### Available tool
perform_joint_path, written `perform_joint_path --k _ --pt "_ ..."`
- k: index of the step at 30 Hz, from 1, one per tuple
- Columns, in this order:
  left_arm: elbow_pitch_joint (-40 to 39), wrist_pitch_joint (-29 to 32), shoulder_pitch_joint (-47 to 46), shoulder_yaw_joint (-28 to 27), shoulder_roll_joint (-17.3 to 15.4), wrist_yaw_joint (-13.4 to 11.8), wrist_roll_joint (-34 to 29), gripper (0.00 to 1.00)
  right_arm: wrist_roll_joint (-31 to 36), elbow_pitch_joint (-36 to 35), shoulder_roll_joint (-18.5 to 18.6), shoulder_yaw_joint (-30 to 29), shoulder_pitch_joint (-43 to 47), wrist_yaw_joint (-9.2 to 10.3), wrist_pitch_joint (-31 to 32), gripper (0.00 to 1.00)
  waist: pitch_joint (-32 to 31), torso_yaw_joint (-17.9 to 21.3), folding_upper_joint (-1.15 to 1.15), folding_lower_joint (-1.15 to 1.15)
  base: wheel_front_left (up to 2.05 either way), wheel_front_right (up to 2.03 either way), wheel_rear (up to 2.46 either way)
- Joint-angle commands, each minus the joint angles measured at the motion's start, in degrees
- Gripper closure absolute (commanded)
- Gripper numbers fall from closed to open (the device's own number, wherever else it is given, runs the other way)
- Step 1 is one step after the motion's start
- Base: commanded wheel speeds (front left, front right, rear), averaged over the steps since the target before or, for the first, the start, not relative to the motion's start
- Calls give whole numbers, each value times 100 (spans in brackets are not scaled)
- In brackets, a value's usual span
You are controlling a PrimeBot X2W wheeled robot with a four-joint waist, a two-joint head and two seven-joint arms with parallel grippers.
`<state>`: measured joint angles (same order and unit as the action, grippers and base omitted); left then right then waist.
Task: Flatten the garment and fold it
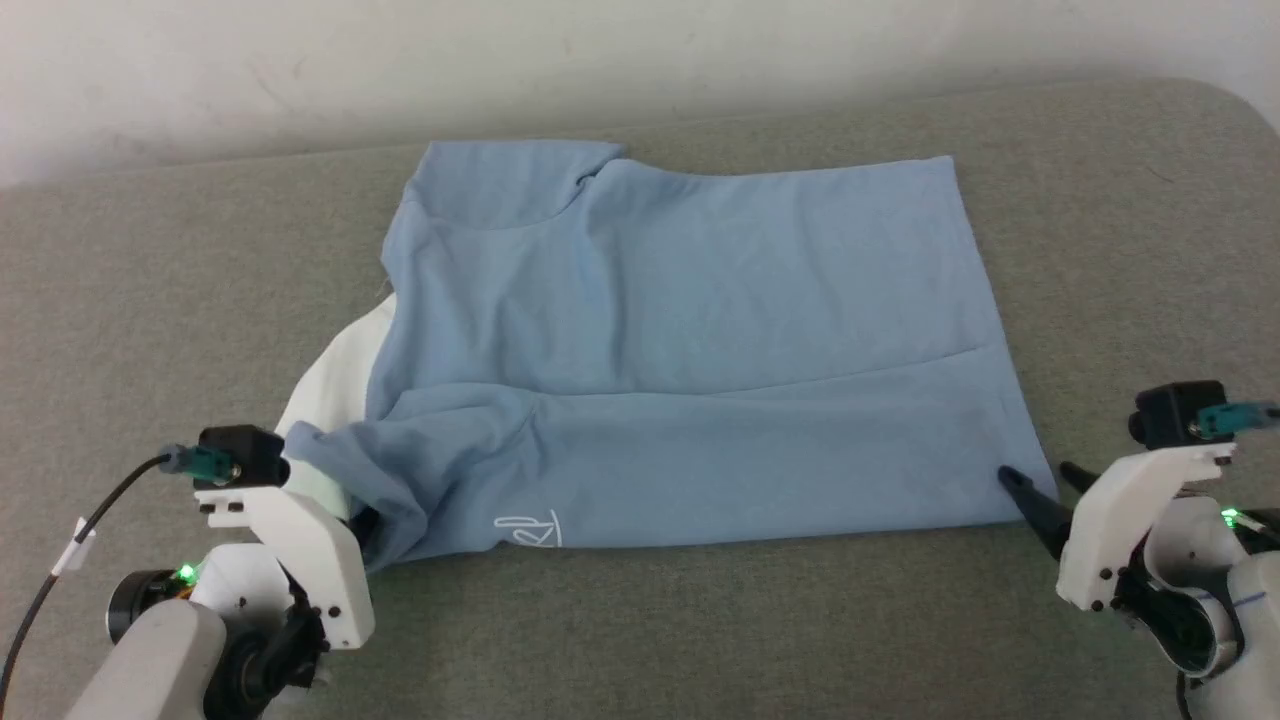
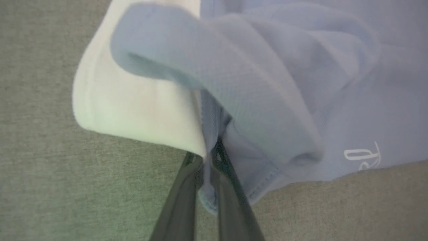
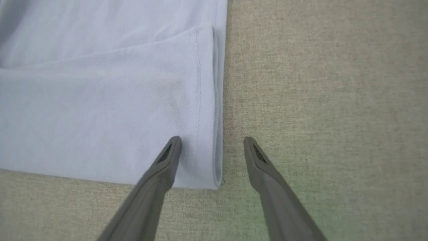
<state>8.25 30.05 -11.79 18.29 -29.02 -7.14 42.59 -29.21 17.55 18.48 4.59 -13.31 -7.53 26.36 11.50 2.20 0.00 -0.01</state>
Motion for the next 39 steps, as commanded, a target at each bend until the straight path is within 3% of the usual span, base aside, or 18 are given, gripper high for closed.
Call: perform_joint_path --k 1,2,3,4,6,9,14,18,24,28,33,34,35,36,39 --pt "-21 -32 97 22 49 -21 -27 100 -67 112 -9 50 -121 4 58 0 64 -118 0 1 0 0 0" --pt "-75 -56 90 24 56 -25 -35 100 -139 307 -5 129 -222 4 201 0 85 -154 0 1 0 0 0" --pt "-117 -88 76 26 63 -23 -48 100 -180 486 22 241 -304 4 369 21 101 -194 0 1 0 0 0" --pt "-142 -119 63 29 76 -18 -53 100 -242 654 35 334 -367 4 551 62 111 -231 0 1 0 0 0" --pt "-152 -171 52 24 89 16 -37 100 -395 887 43 510 -456 4 909 100 121 -276 0 1 0 0 0" --pt "-157 -292 77 0 108 70 -8 100 -558 953 103 673 -566 4 1070 100 97 -306 0 1 0 0 0" --pt "-393 -648 260 -134 64 -41 -106 100 -514 671 350 738 -652 4 586 100 -153 -315 0 1 0 0 0" --pt "-793 -801 690 -275 -44 -265 -157 100 -460 221 506 779 -513 4 250 100 -474 -305 0 1 0 0 0" --pt "-1520 -756 1760 -499 -220 -758 -115 100 -423 -455 626 623 224 4 253 100 -888 -318 0 1 0 0 0" --pt "-1748 -724 2424 -545 -197 -951 3 100 -409 -704 541 309 969 4 399 100 -987 -383 0 1 0 0 0" --pt "-1530 -968 2643 -544 88 -925 178 100 -252 -853 247 -21 1695 4 531 99 -935 -390 0 1 0 0 0" --pt "-1418 -1029 2629 -548 150 -905 208 95 -216 -870 176 -58 1777 4 516 66 -922 -379 0 1 0 0 0" --pt "-1317 -1050 2611 -534 180 -881 223 54 -181 -893 113 -82 1834 4 487 11 -906 -360 0 1 0 0 0" --pt "-1238 -1117 2574 -549 217 -866 229 0 -138 -920 57 -101 1871 4 428 0 -895 -339 0 1 0 0 0" --pt "-1117 -1332 2468 -631 255 -841 202 0 -59 -1086 -79 -125 1943 4 116 0 -908 -287 0 1 0 0 0"
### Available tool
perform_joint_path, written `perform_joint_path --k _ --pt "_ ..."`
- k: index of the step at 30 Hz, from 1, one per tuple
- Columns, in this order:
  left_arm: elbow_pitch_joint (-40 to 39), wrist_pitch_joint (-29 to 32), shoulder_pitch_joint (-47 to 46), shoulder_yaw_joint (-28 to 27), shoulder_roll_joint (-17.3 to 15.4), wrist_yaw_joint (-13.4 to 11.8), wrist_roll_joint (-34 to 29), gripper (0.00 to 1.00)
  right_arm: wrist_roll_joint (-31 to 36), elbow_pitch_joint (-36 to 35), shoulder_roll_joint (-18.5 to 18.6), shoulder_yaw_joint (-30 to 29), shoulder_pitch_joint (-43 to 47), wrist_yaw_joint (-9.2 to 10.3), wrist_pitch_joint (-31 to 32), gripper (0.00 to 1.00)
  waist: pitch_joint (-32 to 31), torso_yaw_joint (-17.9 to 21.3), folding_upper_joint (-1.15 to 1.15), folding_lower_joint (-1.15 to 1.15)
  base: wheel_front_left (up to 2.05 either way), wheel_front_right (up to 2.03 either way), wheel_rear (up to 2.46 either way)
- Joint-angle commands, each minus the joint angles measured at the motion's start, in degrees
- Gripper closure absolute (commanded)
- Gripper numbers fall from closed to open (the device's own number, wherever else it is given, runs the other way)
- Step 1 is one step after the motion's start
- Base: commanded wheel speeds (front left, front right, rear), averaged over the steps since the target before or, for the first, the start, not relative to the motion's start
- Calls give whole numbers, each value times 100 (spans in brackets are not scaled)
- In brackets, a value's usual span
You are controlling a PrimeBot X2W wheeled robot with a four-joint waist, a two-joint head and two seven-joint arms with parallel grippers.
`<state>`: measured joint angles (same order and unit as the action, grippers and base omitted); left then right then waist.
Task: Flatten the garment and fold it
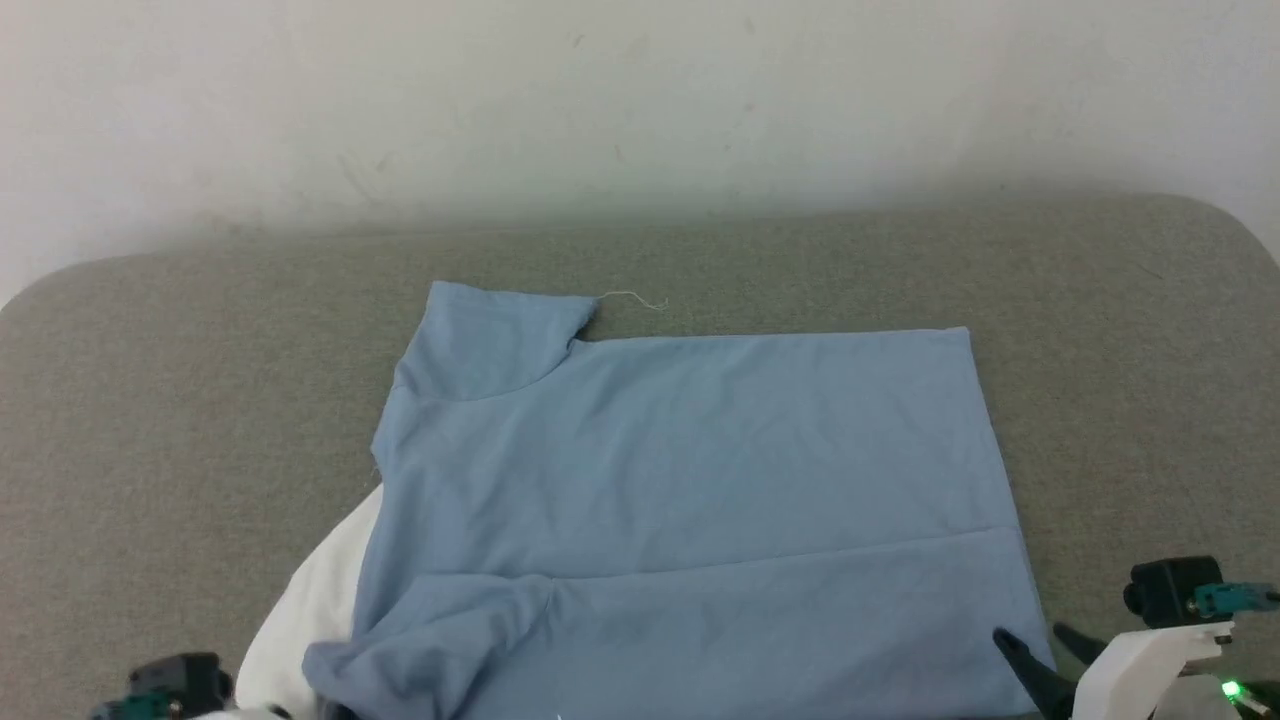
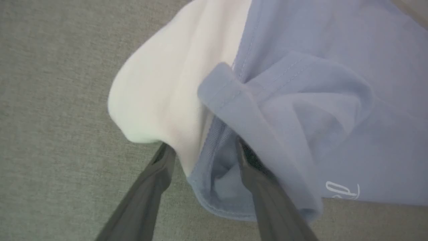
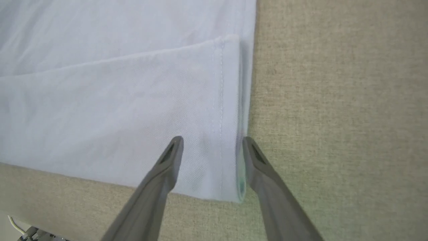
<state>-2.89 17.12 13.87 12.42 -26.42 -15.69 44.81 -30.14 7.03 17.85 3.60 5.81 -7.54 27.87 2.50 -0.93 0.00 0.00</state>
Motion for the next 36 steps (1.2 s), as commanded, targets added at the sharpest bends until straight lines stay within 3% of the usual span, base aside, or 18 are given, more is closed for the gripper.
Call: perform_joint_path --k 1,9,14,20,26,33,36 --pt "-25 -173 -137 -139 3 -21 -40 0 90 -132 -44 -55 50 5 -205 0 -17 36 0 0 0 0 0" --pt "-470 -956 -726 -665 -186 -257 -446 0 710 -1134 -602 -610 8 5 -1543 0 58 212 0 0 0 0 0" --pt "-326 -1185 -1710 -678 -237 -116 -596 0 1048 -1769 -797 -736 -346 5 -1949 0 513 377 0 0 0 0 0" --pt "410 -1297 -3229 -539 -234 217 -671 0 1214 -2187 -955 -711 -820 5 -2120 0 1322 657 0 0 0 0 0" --pt "1480 -924 -4712 -270 -324 651 -671 0 1216 -2157 -1014 -529 -1170 5 -2131 0 1974 918 0 0 0 0 0" --pt "2702 328 -5913 170 -659 1263 -574 0 1120 -1901 -1025 -244 -1440 5 -2217 0 2455 1257 0 0 0 0 0" --pt "2991 750 -6125 293 -744 1388 -544 0 1089 -1817 -1019 -173 -1490 5 -2255 0 2548 1344 0 0 0 0 0"
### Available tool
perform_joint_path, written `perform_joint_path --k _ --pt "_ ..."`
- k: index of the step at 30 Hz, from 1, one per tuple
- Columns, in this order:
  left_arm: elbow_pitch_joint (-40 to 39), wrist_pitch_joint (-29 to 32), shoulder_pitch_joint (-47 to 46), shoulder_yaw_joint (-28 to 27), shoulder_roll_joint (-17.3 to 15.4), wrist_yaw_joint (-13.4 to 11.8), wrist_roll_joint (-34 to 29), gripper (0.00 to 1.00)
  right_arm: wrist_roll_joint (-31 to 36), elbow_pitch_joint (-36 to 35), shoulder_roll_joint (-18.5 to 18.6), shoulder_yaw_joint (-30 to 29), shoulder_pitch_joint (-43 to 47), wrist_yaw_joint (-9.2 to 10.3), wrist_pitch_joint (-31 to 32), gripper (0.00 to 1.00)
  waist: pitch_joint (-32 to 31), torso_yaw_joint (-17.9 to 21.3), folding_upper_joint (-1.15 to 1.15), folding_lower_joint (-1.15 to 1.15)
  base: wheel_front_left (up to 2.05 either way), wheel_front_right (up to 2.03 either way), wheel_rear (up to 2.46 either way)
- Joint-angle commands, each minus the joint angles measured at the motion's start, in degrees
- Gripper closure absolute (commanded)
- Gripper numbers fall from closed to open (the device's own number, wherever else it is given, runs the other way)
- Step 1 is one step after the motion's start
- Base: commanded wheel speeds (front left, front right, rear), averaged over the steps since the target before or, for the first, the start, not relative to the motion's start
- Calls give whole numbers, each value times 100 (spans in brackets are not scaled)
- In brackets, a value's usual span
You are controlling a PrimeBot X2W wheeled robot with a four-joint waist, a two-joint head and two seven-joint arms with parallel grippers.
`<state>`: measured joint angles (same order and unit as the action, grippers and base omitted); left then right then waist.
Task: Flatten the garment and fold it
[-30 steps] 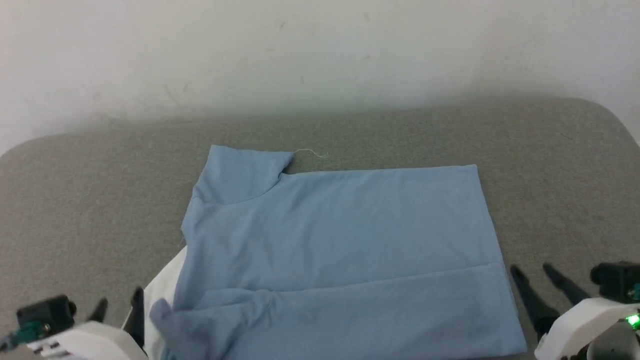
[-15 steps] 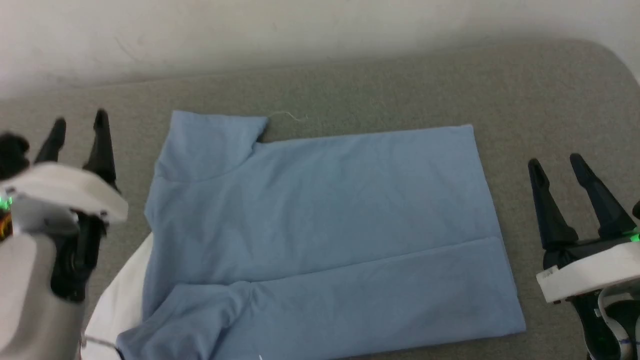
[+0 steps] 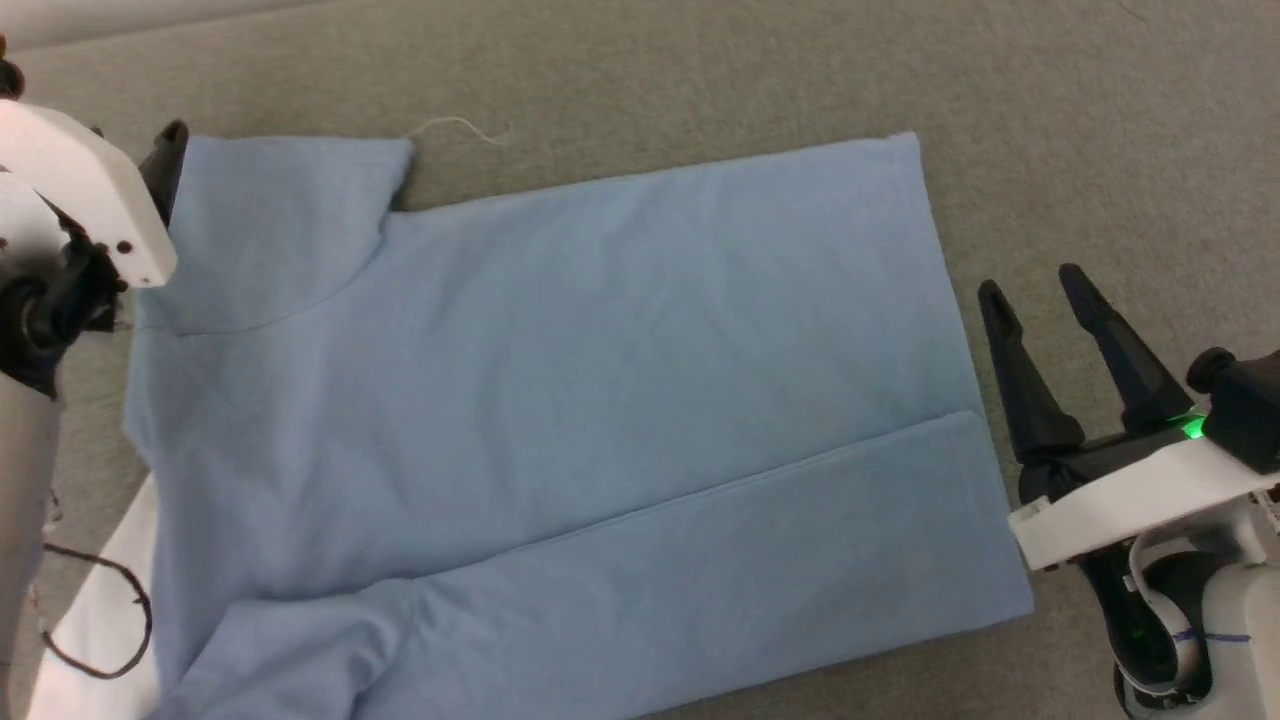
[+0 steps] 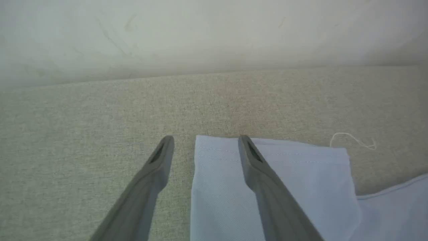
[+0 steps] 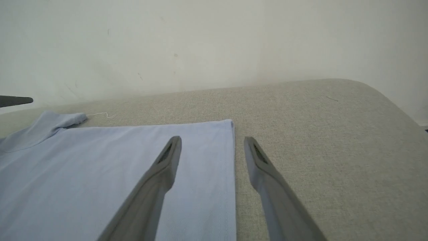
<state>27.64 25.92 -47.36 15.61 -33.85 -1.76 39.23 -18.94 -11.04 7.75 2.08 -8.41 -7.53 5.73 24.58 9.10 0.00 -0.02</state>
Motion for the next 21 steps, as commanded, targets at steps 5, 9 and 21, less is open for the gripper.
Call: perform_joint_path --k 5,9,21 --pt "530 962 -257 227 -220 139 91 0 -115 176 15 98 -135 4 -132 0 515 505 0 2 0 0 0" --pt "838 1937 -202 430 -275 161 233 0 -180 301 45 131 -166 4 -191 0 559 556 0 2 0 0 0" --pt "569 2258 -109 535 -116 -76 305 100 -1077 1239 605 366 -1402 4 487 0 613 324 0 2 0 0 0"
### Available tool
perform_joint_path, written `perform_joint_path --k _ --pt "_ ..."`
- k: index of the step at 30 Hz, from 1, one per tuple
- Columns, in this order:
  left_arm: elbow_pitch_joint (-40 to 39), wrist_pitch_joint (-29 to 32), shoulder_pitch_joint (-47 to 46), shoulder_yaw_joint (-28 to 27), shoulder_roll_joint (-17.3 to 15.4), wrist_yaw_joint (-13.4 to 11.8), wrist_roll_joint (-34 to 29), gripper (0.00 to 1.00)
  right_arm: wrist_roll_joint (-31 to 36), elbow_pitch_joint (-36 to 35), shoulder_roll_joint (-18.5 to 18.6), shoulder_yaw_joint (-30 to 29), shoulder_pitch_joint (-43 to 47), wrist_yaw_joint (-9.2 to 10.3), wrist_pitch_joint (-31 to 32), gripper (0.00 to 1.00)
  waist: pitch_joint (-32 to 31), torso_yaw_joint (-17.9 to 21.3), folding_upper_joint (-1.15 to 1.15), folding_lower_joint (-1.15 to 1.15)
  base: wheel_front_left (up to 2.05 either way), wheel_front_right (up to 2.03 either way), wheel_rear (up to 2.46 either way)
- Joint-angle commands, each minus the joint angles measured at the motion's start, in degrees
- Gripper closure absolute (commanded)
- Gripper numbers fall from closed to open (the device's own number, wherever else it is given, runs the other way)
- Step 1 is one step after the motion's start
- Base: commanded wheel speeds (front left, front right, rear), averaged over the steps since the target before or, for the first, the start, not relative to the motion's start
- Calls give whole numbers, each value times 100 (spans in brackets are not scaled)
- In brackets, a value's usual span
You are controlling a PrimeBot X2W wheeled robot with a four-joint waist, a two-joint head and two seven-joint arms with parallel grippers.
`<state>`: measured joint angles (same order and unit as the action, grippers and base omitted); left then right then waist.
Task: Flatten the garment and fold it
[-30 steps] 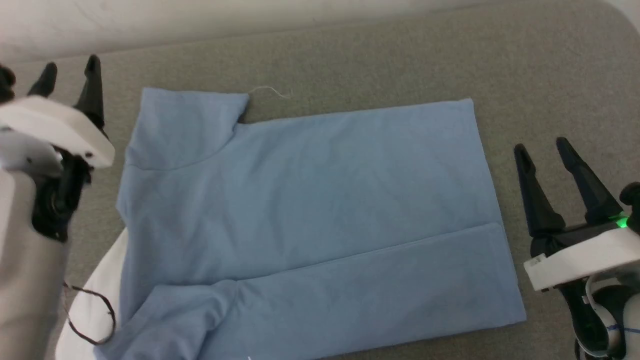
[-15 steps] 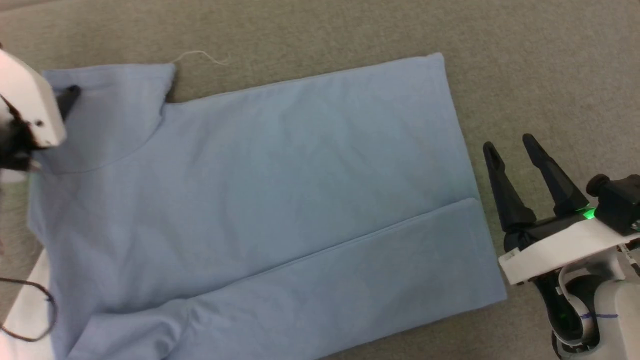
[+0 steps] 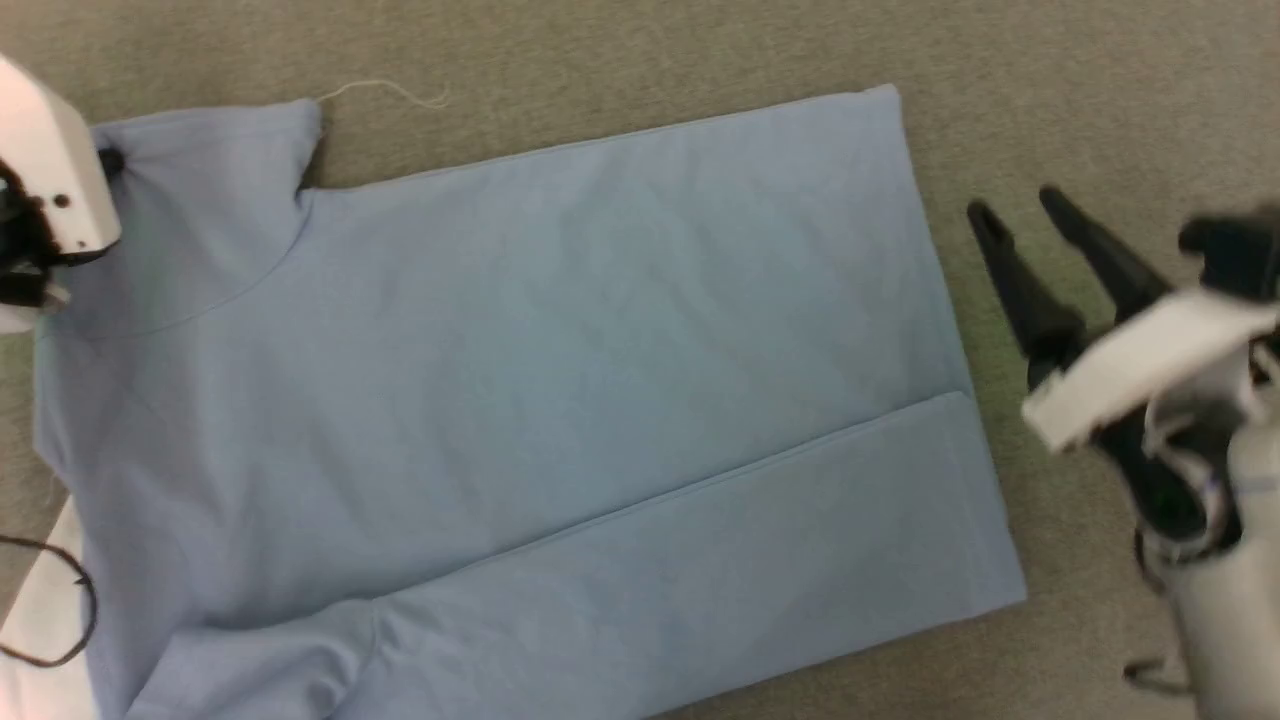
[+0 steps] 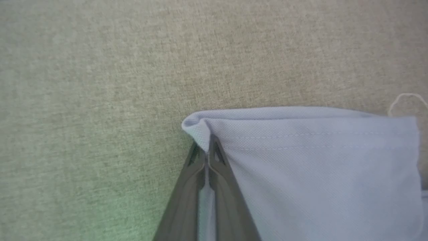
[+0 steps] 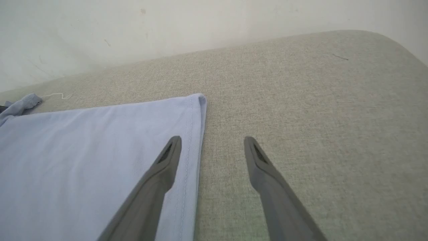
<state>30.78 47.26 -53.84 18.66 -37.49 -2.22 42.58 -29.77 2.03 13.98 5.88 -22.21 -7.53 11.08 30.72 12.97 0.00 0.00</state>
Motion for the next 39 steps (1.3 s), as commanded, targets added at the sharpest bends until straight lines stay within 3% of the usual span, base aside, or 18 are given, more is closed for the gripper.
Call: perform_joint_path --k 1,9,16,17,18,19,23,32,39 --pt "213 1 497 218 272 -38 -57 100 -109 138 54 31 -252 4 103 0 3 -127 0 0 0 0 0" --pt "-173 -912 150 241 623 119 -204 100 -728 1997 513 562 -2029 4 1498 0 12 -781 0 0 0 0 0" --pt "-369 -1362 -51 342 834 314 -286 100 -984 3170 677 1128 -2820 4 2592 0 116 -1118 0 0 0 0 0" --pt "-374 -1399 -51 352 849 329 -288 100 -1033 3339 686 1226 -2853 4 2844 38 116 -1136 0 0 0 0 0" --pt "-379 -1446 -46 356 862 340 -291 100 -1062 3493 704 1329 -2870 4 3113 90 113 -1154 0 0 0 0 0" --pt "-376 -1484 -34 361 868 351 -292 100 -1075 3602 722 1431 -2882 4 3352 100 106 -1165 0 0 0 0 0" --pt "-365 -1746 12 344 843 382 -336 100 -1071 3649 820 1643 -2959 4 3700 100 17 -1187 0 0 0 0 0" --pt "-550 -2756 260 5 601 275 -423 100 -840 2635 1258 1328 -2925 4 1984 100 -761 -1183 0 0 0 0 0" --pt "-1511 -3323 1798 -420 353 -48 -156 100 -821 1829 1407 1099 -1530 4 1563 100 -1579 -1171 0 0 0 0 0"
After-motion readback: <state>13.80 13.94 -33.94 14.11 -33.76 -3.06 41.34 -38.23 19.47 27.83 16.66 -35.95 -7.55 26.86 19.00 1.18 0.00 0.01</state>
